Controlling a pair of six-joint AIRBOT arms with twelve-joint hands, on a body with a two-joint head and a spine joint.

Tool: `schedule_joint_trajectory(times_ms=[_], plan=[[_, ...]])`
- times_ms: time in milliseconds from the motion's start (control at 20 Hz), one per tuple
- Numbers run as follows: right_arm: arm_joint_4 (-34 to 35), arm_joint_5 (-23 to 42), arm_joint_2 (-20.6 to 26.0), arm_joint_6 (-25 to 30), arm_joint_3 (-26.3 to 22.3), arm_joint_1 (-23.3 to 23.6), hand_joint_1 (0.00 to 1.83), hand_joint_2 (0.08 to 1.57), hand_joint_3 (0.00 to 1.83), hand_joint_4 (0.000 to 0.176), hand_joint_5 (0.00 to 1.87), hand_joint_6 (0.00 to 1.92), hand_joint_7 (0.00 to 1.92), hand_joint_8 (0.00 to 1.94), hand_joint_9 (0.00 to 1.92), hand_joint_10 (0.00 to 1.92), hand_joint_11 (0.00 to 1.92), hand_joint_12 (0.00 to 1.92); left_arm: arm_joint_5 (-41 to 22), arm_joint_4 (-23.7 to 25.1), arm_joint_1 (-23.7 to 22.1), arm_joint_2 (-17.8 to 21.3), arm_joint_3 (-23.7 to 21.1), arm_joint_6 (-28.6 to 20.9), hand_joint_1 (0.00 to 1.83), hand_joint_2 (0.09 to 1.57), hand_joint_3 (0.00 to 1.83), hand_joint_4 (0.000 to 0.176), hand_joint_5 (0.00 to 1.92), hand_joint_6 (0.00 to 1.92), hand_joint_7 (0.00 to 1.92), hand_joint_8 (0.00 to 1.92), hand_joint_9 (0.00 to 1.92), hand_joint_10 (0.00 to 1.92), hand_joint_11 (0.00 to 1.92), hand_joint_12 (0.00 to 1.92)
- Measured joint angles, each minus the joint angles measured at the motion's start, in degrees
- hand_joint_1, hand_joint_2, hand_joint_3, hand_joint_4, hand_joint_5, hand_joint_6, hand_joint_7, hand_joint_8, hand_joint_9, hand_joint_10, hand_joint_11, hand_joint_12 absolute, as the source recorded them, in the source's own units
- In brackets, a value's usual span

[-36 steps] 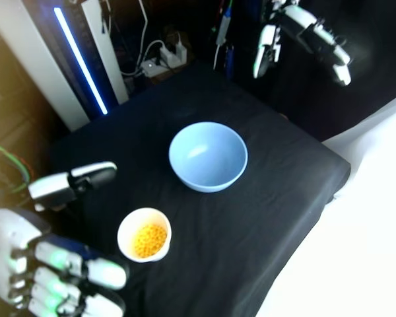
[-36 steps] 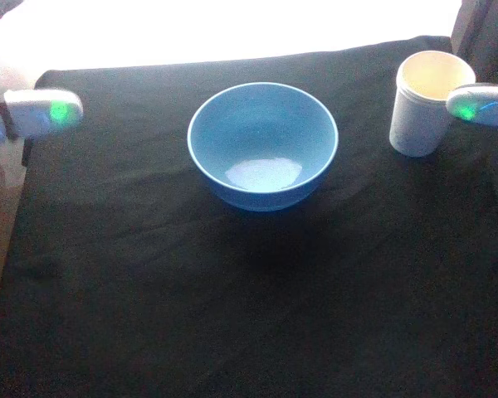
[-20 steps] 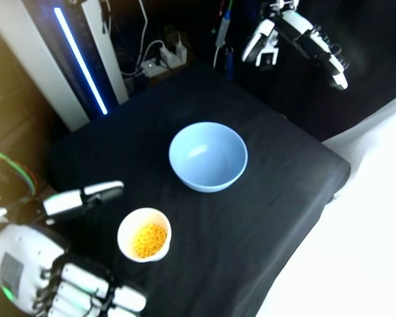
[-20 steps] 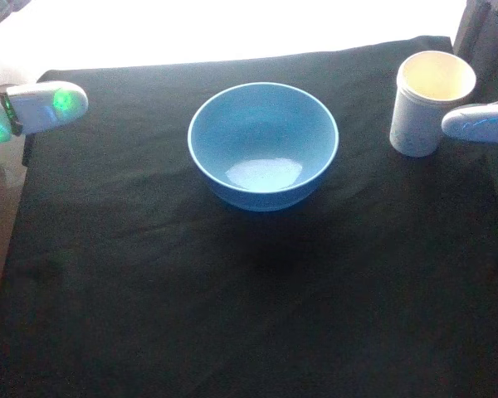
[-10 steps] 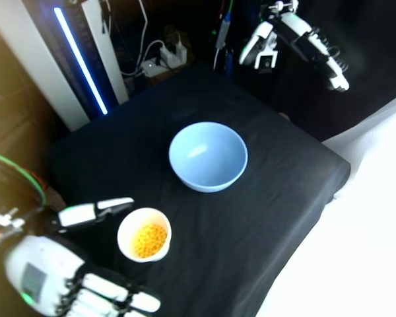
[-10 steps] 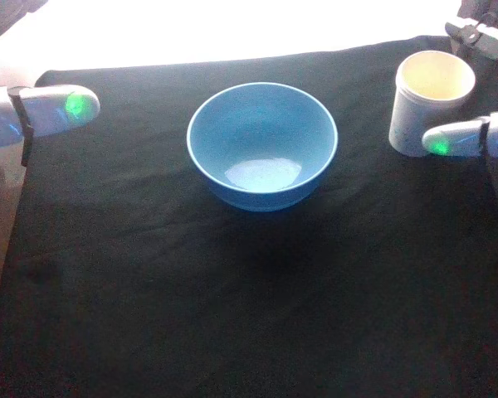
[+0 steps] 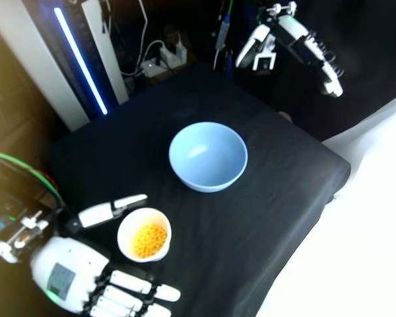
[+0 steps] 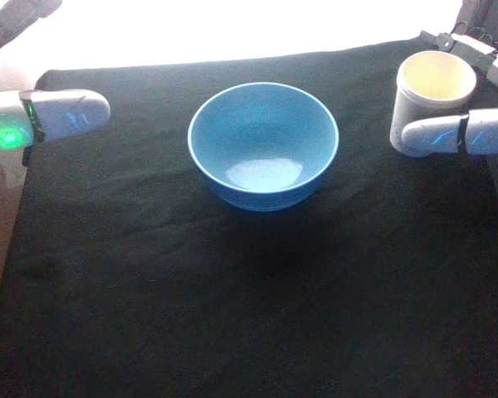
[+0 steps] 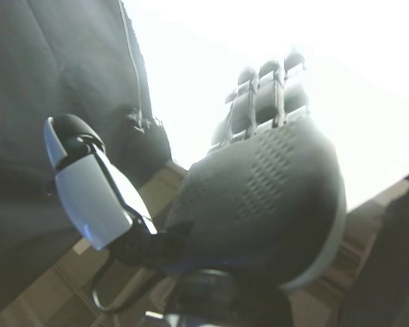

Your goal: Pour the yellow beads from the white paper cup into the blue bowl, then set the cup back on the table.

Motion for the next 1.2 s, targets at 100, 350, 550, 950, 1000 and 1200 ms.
schedule_joint_trajectory(times_ms=[100, 350, 550, 950, 1000, 1200], plan=[[0.04, -0.20, -0.13, 0.00, 0.15, 0.04, 0.64, 0.61, 0.00, 0.062, 0.13, 0.01, 0.01, 0.00, 0.00, 0.00, 0.00, 0.00, -0.02, -0.37, 0.00, 0.00, 0.00, 0.02, 0.51, 0.75, 0.00, 0.017, 0.01, 0.00, 0.15, 0.00, 0.08, 0.00, 0.00, 0.12], [0.09, -0.28, -0.70, 0.00, 0.22, 0.63, 0.60, 0.52, 0.00, 0.030, 0.51, 0.03, 0.04, 0.00, 0.00, 0.00, 0.00, 0.00, 0.00, -0.02, 0.00, 0.00, 0.00, 0.00, 0.47, 0.75, 0.00, 0.009, 0.01, 0.00, 0.16, 0.00, 0.10, 0.01, 0.03, 0.14], [0.11, -0.24, -1.07, 0.00, 0.26, 0.79, 0.61, 0.59, 0.01, 0.028, 0.82, 0.02, 0.10, 0.00, 0.00, 0.00, 0.00, 0.00, 0.00, 0.00, 0.00, -0.04, 0.00, 0.00, 0.49, 0.75, 0.00, 0.004, 0.02, 0.00, 0.15, 0.00, 0.08, 0.00, 0.03, 0.15], [-0.66, -0.28, -1.14, 0.00, 0.26, 0.87, 0.74, 0.94, 0.02, 0.103, 1.08, 0.01, 0.30, 0.01, 0.08, 0.01, 0.00, 0.00, 0.09, -0.04, 0.00, -0.33, 0.07, -0.02, 0.52, 0.76, 0.00, 0.000, 0.03, 0.00, 0.18, 0.00, 0.10, 0.01, 0.00, 0.16], [-1.07, -0.28, -1.14, 0.02, 0.26, 1.03, 0.74, 0.94, 0.02, 0.103, 1.08, 0.01, 0.30, 0.01, 0.08, 0.01, 0.00, 0.00, 0.31, 0.17, 0.00, -0.35, 0.04, -0.02, 0.52, 0.76, 0.00, 0.000, 0.03, 0.00, 0.18, 0.00, 0.10, 0.01, 0.00, 0.16], [-2.45, 0.20, -1.14, 0.59, 0.28, 1.86, 1.04, 1.08, 0.00, 0.171, 1.05, 0.85, 0.73, 0.02, 0.50, 0.01, 0.00, 0.81, 0.28, 0.17, 0.00, -0.35, 0.07, -0.02, 0.53, 0.77, 0.00, 0.010, 0.02, 0.00, 0.17, 0.00, 0.10, 0.00, 0.00, 0.19]])
